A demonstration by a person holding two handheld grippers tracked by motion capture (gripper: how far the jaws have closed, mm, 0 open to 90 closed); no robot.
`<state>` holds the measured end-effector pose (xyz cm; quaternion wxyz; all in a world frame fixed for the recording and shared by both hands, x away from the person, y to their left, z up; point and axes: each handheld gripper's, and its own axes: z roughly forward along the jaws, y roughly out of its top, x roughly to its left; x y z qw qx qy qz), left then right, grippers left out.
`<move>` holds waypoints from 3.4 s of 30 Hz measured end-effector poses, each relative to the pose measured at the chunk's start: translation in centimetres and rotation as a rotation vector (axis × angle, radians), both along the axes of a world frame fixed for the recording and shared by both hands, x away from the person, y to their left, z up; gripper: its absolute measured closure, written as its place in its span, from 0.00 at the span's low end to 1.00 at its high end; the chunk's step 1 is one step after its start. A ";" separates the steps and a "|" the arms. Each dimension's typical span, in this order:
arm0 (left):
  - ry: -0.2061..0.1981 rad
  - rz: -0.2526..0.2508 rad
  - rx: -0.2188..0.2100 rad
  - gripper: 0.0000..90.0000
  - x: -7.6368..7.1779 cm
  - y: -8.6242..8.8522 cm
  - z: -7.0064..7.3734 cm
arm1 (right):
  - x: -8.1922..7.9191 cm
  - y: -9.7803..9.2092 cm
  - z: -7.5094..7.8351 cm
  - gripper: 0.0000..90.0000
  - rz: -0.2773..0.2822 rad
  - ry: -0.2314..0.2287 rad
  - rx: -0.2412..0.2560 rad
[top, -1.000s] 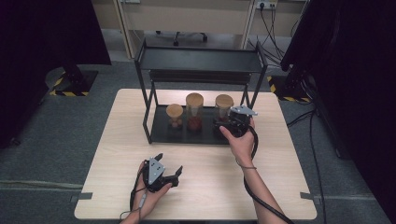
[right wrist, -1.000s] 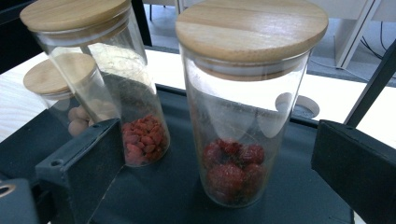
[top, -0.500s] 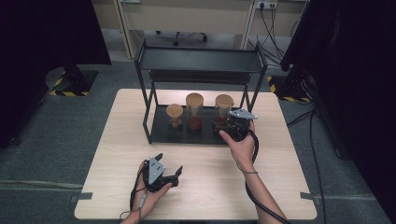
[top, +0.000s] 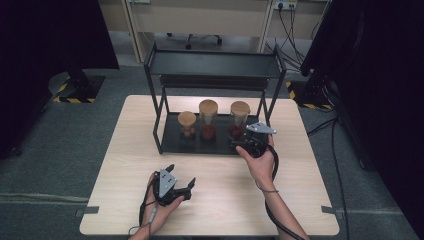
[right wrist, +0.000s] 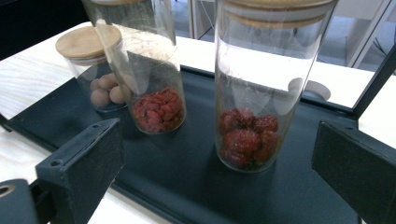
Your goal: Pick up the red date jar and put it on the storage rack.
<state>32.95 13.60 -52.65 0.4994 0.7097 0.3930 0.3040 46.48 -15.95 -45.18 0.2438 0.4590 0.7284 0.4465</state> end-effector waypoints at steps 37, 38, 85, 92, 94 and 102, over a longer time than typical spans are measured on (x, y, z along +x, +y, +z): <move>0.001 0.003 0.000 0.11 0.0 0.0 0.0 | -3.5 -0.8 -0.7 0.03 0.060 -0.006 0.007; 0.001 0.003 0.000 0.11 0.0 0.0 0.0 | -3.6 -0.8 -0.7 0.03 0.061 -0.005 0.008; -0.005 0.006 0.003 0.12 0.0 0.0 0.0 | -8.9 -5.0 -3.1 0.03 0.069 0.038 0.029; -0.004 0.007 0.001 0.12 0.0 0.0 0.0 | -9.3 -5.5 -3.1 0.03 0.064 0.033 0.030; -0.005 0.007 0.002 0.12 0.0 0.0 0.0 | -9.5 -5.6 -3.2 0.03 0.063 0.033 0.030; -0.004 0.007 0.002 0.12 0.0 0.0 0.0 | -10.1 -6.3 -3.3 0.03 0.053 0.033 0.027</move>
